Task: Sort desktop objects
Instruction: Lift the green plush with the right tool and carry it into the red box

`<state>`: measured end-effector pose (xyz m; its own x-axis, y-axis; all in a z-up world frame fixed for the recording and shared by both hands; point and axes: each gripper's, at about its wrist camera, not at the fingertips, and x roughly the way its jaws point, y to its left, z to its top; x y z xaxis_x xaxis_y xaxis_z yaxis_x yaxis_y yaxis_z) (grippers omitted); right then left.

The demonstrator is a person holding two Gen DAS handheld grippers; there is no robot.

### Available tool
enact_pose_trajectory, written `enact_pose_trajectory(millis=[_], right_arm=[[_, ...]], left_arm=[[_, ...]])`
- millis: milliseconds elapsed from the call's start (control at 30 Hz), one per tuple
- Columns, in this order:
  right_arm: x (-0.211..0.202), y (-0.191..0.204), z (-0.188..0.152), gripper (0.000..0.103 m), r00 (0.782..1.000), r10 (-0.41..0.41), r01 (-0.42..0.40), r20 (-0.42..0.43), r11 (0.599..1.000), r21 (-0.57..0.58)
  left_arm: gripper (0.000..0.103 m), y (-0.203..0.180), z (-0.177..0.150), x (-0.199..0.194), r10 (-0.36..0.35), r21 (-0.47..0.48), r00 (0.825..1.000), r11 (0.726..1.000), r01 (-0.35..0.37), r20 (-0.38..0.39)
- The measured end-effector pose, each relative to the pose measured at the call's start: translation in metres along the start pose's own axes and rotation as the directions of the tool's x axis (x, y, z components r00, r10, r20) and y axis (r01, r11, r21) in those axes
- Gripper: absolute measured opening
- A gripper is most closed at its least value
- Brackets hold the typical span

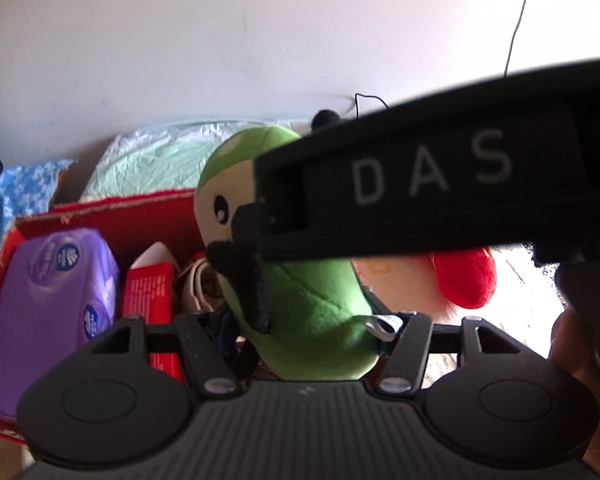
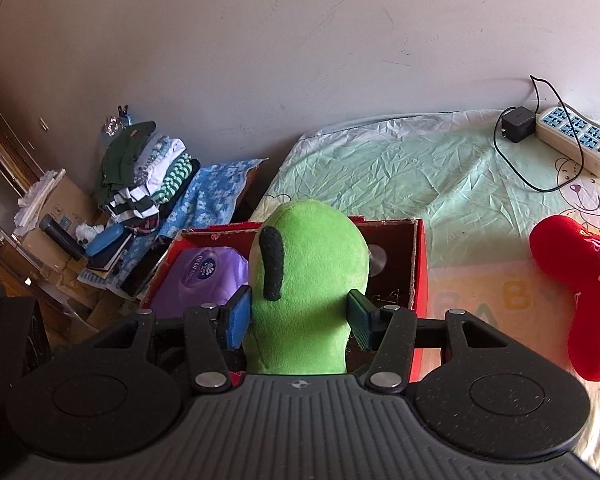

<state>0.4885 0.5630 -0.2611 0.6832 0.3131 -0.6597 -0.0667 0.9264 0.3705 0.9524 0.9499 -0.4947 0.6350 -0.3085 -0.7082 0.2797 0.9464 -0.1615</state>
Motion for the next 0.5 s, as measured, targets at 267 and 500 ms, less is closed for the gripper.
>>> enact_pose_trajectory(millis=[267, 500], right_arm=[[0.028, 0.007, 0.0, 0.054, 0.988, -0.143, 0.141, -0.051, 0.989, -0.034], [0.048, 0.007, -0.002, 0.054, 0.962, -0.24, 0.233, -0.134, 0.97, -0.066]], left_arm=[[0.062, 0.037, -0.003, 0.04, -0.159, -0.058, 0.984, 0.986, 0.155, -0.078], [0.062, 0.056, -0.012, 0.067, -0.258, -0.112, 0.955, 0.964, 0.243, -0.146]])
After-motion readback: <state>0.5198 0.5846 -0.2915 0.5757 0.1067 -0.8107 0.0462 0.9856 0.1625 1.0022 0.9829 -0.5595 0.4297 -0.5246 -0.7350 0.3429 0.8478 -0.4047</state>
